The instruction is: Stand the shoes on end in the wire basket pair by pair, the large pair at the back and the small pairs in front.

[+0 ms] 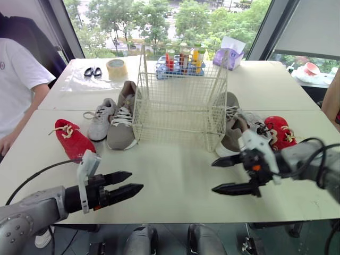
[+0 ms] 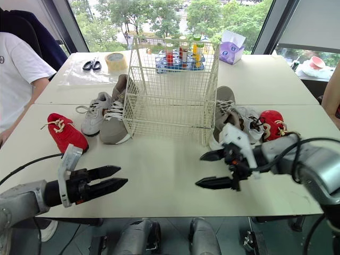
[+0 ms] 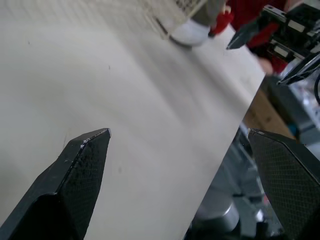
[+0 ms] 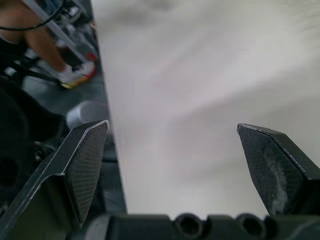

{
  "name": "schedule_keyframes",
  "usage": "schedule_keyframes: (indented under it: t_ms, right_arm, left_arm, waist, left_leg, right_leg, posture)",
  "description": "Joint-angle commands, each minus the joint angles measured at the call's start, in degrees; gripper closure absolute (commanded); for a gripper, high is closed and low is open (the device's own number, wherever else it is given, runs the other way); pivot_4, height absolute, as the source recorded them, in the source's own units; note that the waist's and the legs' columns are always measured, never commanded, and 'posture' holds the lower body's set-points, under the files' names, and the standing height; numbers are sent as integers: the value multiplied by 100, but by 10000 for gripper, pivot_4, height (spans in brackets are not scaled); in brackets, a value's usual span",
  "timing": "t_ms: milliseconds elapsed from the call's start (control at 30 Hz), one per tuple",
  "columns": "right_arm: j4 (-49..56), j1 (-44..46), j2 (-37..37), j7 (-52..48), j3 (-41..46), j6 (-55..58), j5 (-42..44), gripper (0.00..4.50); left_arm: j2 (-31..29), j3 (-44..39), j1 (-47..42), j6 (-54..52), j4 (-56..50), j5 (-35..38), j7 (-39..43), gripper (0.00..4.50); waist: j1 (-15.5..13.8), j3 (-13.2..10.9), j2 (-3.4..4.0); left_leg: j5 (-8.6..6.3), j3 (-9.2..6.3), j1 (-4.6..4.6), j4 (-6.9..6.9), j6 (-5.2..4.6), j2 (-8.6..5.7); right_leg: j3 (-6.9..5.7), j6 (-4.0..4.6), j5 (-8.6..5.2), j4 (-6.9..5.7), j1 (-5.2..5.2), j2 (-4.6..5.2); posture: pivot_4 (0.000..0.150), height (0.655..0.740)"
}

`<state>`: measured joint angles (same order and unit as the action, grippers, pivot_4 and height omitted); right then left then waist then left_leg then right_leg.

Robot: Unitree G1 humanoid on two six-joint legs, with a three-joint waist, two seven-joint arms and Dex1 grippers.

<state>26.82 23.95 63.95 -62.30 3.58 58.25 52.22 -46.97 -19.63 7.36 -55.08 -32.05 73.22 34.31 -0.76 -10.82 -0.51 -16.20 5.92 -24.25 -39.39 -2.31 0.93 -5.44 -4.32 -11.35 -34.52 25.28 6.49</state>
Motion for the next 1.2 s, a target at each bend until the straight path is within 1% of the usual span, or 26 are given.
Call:
schedule_keyframes:
  t_ms: [33,100,167,267,300,433,500,600,700,733,833,867,900,933,967,1033,1100,1167,1200]
  right_arm:
    - [-469,1099,-87,-239,480,92,600,286]
    - [-887,1754,-212,-288,118,-108,174,286]
    - [-1231,2256,-253,-497,-507,-539,-607,286]
    - [-1769,2919,-458,-931,-1506,-1209,-1696,286]
    - [-1919,3071,-538,-1097,-1766,-1345,-1947,286]
    - [-2413,3407,-788,-1667,-2515,-1774,-2749,286]
    - [-2831,3553,-1010,-1693,-2868,-1878,-3211,286]
    - [-3404,3737,-1362,-1704,-3148,-1864,-3657,286]
    - [-3566,3837,-1489,-1803,-3245,-1925,-3962,8418]
    - [-3564,3859,-1486,-1894,-3266,-1938,-4035,12328]
    - [-3573,3918,-1506,-2019,-3322,-1897,-4302,27700]
    - [-3557,3921,-1508,-2050,-3346,-1889,-4390,33458]
    - [-3531,3915,-1511,-2086,-3356,-1879,-4453,37301]
    - [-3499,3910,-1527,-2092,-3350,-1867,-4500,43034]
    - [-3473,3902,-1539,-2081,-3330,-1891,-4551,44126]
    - [-3452,3880,-1546,-2001,-3255,-2213,-4709,44126]
    - [-3625,3888,-1542,-1785,-3170,-2916,-4999,44126]
    - [-3790,3854,-1479,-1780,-3089,-3901,-5176,44126]
    - [-3804,3849,-1483,-1834,-3020,-4106,-5148,44126]
  left_arm:
    - [-492,-226,-649,-67,-28,227,205,0]
    - [-875,-302,-1103,-152,43,311,394,0]
    - [-1281,-358,-1522,-229,59,384,534,0]
    - [-1732,-465,-2069,-340,43,725,646,0]
    - [-1807,-450,-2177,-345,15,760,661,0]
    - [-1918,-386,-2356,-292,-50,643,651,0]
    - [-1826,-364,-2380,-233,-104,622,511,0]
    - [-1557,-286,-2281,-133,-296,696,193,0]
    - [-1327,-264,-1996,-91,-461,577,3,0]
    - [-1271,-240,-1908,-71,-538,528,-41,0]
    - [-1099,-188,-1786,7,-647,576,-227,0]
    - [-1038,-170,-1762,30,-642,551,-275,0]
    - [-994,-159,-1740,45,-633,519,-302,0]
    - [-963,-151,-1710,58,-617,476,-304,0]
    - [-949,-144,-1679,76,-601,431,-288,0]
    - [-931,-120,-1651,100,-568,341,-251,0]
    - [-899,-65,-1694,120,-488,250,-219,0]
    - [-851,59,-1779,144,-389,113,-185,0]
    - [-847,144,-1826,160,-354,13,-151,0]
  waist:
    - [6,-1,0]
    - [14,0,0]
    - [24,0,0]
    - [49,-1,0]
    - [57,-2,3]
    - [55,-2,2]
    - [53,-3,2]
    - [51,-3,2]
    - [49,-2,2]
    - [40,-2,2]
    - [18,-2,2]
    - [20,-2,2]
    - [22,-2,2]
    - [24,-2,2]
    - [28,-2,2]
    - [29,-2,2]
    - [39,-2,2]
    - [51,-2,2]
    - [53,-2,2]
  left_leg:
    - [1,0,1,0,1,0]
    - [2,-1,2,0,4,4]
    - [3,1,4,2,5,5]
    - [6,8,-1,6,10,2]
    - [24,12,-2,6,41,0]
    - [27,14,-7,8,44,-2]
    - [28,14,-6,7,47,-2]
    - [31,14,-4,7,52,-2]
    - [35,11,3,6,58,-3]
    - [37,10,4,6,62,-3]
    - [40,5,5,6,67,-3]
    - [40,5,7,6,68,-3]
    - [41,5,9,6,69,-3]
    - [42,5,12,6,70,-3]
    - [42,5,14,6,71,-3]
    - [43,5,20,6,72,-2]
    - [43,6,20,6,73,-2]
    - [44,7,20,6,74,-3]
    - [44,7,20,6,75,-3]
  right_leg:
    - [0,3,2,-1,1,-2]
    - [0,7,3,-1,2,-8]
    - [0,7,3,-2,4,-9]
    - [2,4,3,2,7,-6]
    - [3,-1,6,0,10,-5]
    - [3,-21,13,-8,15,-5]
    - [3,-26,12,-15,15,-4]
    - [2,-25,11,-24,15,-4]
    - [3,-26,11,-42,15,-2]
    - [3,-26,11,-47,16,-2]
    - [1,-26,10,-54,16,-2]
    - [2,-26,10,-54,16,-2]
    - [2,-26,10,-56,15,-2]
    - [2,-25,10,-58,15,-2]
    - [2,-25,10,-60,15,-2]
    - [2,-26,10,-64,12,-3]
    - [2,-25,10,-64,13,-3]
    - [2,-26,10,-64,12,-3]
    - [2,-26,10,-64,12,-3]
  posture:
    - [1500,7400]
    - [1500,7400]
    - [1500,7400]
    - [1500,7400]
    - [1500,7400]
    - [1500,7400]
    - [1500,7400]
    - [1500,7400]
    - [1500,7400]
    - [1500,7400]
    - [1500,7400]
    - [1500,7400]
    - [1500,7400]
    - [1500,7400]
    - [1500,7400]
    - [1500,7400]
    - [1500,7400]
    - [1500,7400]
    - [1500,7400]
